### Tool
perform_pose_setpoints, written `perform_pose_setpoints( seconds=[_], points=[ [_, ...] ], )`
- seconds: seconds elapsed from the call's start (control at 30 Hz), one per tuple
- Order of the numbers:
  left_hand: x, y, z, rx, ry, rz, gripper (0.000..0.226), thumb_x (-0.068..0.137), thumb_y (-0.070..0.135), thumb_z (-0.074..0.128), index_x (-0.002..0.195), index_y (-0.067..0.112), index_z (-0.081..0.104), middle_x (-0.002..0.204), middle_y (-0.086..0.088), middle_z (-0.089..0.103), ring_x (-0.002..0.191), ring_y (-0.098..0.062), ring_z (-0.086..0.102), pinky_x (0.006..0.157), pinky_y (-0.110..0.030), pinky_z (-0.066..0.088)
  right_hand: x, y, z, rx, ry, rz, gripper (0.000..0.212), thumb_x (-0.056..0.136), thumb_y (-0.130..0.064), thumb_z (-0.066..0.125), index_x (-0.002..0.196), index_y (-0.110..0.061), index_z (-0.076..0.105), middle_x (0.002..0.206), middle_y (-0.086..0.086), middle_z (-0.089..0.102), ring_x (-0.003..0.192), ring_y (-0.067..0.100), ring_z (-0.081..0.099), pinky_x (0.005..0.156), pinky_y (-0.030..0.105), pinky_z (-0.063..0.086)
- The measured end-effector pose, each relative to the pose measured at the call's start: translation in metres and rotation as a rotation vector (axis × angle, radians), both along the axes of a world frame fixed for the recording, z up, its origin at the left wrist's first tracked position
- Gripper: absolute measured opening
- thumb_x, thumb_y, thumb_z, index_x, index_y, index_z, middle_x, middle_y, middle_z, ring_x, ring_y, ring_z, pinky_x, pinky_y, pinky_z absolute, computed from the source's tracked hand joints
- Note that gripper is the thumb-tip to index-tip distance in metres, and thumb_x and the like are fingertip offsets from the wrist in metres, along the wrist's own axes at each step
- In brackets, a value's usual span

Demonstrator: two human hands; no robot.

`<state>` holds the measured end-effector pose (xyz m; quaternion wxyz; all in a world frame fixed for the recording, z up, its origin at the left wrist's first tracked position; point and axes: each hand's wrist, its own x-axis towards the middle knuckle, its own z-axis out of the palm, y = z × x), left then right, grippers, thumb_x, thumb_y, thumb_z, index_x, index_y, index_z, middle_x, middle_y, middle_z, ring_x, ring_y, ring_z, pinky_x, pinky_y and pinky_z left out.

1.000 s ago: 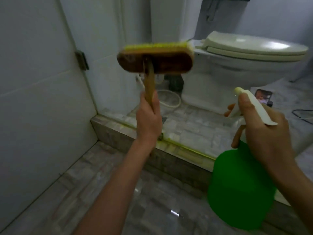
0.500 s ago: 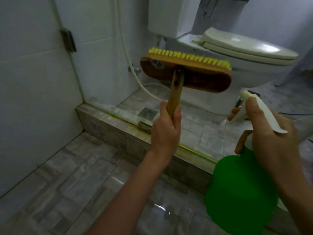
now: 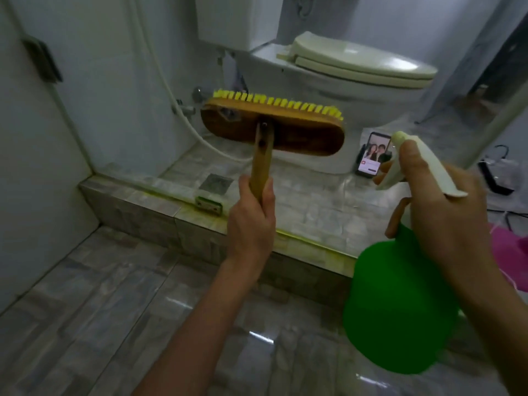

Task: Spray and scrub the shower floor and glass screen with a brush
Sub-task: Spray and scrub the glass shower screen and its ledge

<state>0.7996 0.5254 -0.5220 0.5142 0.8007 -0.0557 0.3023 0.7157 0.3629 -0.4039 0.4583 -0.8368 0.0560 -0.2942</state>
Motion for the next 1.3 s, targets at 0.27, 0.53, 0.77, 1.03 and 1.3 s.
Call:
perform_pose_setpoints(
  seconds=[0.27, 0.53, 0.77, 1.03, 1.3],
  points=[
    [-0.042, -0.003, -0.036, 0.120, 0.177, -0.037, 0.042, 0.094, 0.047, 0.031, 0.109, 0.013, 0.049, 0.059, 0.002, 0.054, 0.048, -0.012, 0.055, 0.041, -0.020, 0.029, -0.016, -0.013, -0.008, 0.012, 0.064, -0.041, 0.051, 0.103, -0.046, 0.046, 0.078, -0.007, 0.067, 0.071, 0.020, 0.069, 0.036, 0.018, 0.059, 0.046, 0.040, 0.050],
    [-0.051, -0.044, -0.042, 0.267, 0.308, -0.179, 0.048, 0.095, 0.051, 0.026, 0.119, 0.013, 0.043, 0.069, -0.004, 0.062, 0.060, -0.024, 0.064, 0.050, -0.033, 0.046, -0.029, -0.025, 0.001, 0.028, 0.012, -0.072, 0.063, 0.093, -0.060, 0.044, 0.082, -0.002, 0.067, 0.073, 0.025, 0.068, 0.042, 0.023, 0.061, 0.055, 0.061, 0.052],
    [-0.074, -0.063, -0.059, 0.249, 0.319, -0.196, 0.065, 0.086, 0.061, 0.013, 0.115, 0.012, 0.045, 0.069, -0.005, 0.063, 0.062, -0.029, 0.064, 0.048, -0.033, 0.043, -0.043, -0.042, -0.004, 0.014, 0.040, -0.121, 0.045, 0.096, -0.057, 0.045, 0.074, -0.023, 0.066, 0.075, 0.016, 0.070, 0.035, 0.022, 0.059, 0.052, 0.056, 0.054],
    [-0.084, -0.090, -0.075, 0.377, 0.307, -0.210, 0.092, 0.077, 0.070, -0.006, 0.125, 0.011, 0.044, 0.079, -0.011, 0.068, 0.074, -0.034, 0.066, 0.055, -0.036, 0.044, -0.049, -0.052, -0.029, -0.055, 0.117, -0.147, 0.052, 0.104, -0.041, 0.045, 0.082, 0.001, 0.064, 0.059, 0.022, 0.063, 0.033, 0.013, 0.057, 0.040, 0.027, 0.044],
    [-0.065, -0.092, -0.037, 0.114, 0.208, -0.167, 0.051, 0.092, 0.053, 0.024, 0.112, 0.010, 0.044, 0.058, 0.006, 0.047, 0.051, -0.024, 0.054, 0.045, -0.030, 0.037, -0.045, -0.046, -0.038, -0.043, 0.137, -0.127, 0.047, 0.104, -0.038, 0.047, 0.080, -0.001, 0.064, 0.063, 0.016, 0.062, 0.034, 0.014, 0.058, 0.039, 0.025, 0.045]
  ],
)
